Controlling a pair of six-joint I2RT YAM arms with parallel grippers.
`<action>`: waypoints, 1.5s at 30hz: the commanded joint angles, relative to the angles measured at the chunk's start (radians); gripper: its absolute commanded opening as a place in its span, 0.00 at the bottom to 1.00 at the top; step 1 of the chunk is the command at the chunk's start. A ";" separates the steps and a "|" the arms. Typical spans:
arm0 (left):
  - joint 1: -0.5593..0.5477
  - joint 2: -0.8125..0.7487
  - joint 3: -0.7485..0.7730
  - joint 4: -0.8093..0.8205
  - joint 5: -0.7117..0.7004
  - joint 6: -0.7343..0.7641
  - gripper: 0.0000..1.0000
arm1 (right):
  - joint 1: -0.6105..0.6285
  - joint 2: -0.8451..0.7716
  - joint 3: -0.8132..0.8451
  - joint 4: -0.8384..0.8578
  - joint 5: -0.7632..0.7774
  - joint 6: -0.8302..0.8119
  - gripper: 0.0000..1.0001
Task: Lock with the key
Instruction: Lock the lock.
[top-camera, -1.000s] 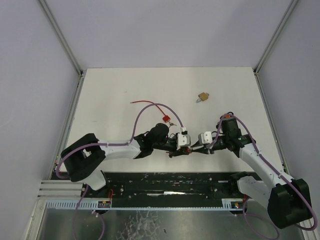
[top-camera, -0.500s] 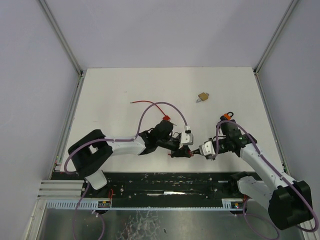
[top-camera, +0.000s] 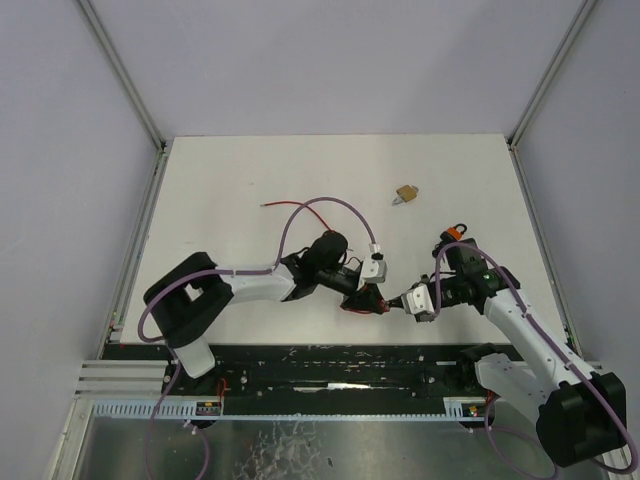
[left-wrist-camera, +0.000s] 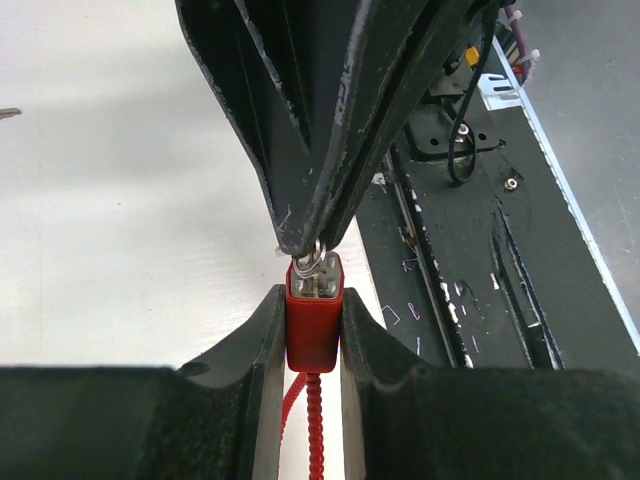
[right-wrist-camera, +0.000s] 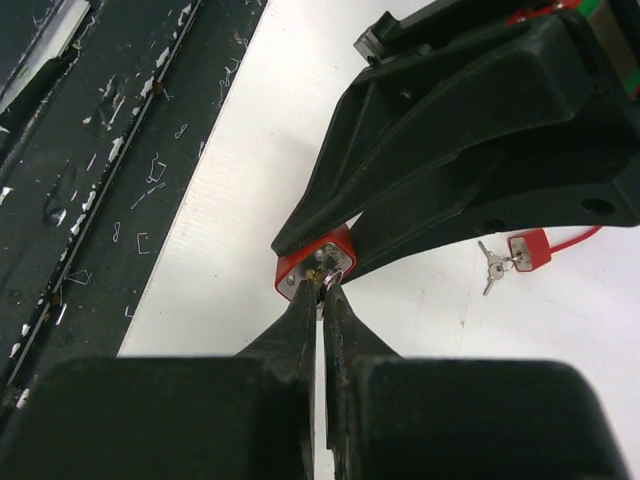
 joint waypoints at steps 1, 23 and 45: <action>0.029 -0.012 -0.015 -0.053 -0.133 0.003 0.00 | -0.016 0.024 0.080 -0.046 -0.165 0.024 0.00; 0.003 -0.041 -0.041 -0.056 -0.075 0.022 0.00 | -0.020 -0.016 0.059 -0.139 -0.126 -0.171 0.00; -0.092 -0.168 -0.173 0.123 -0.414 0.114 0.00 | -0.032 -0.006 0.015 0.043 -0.144 0.140 0.32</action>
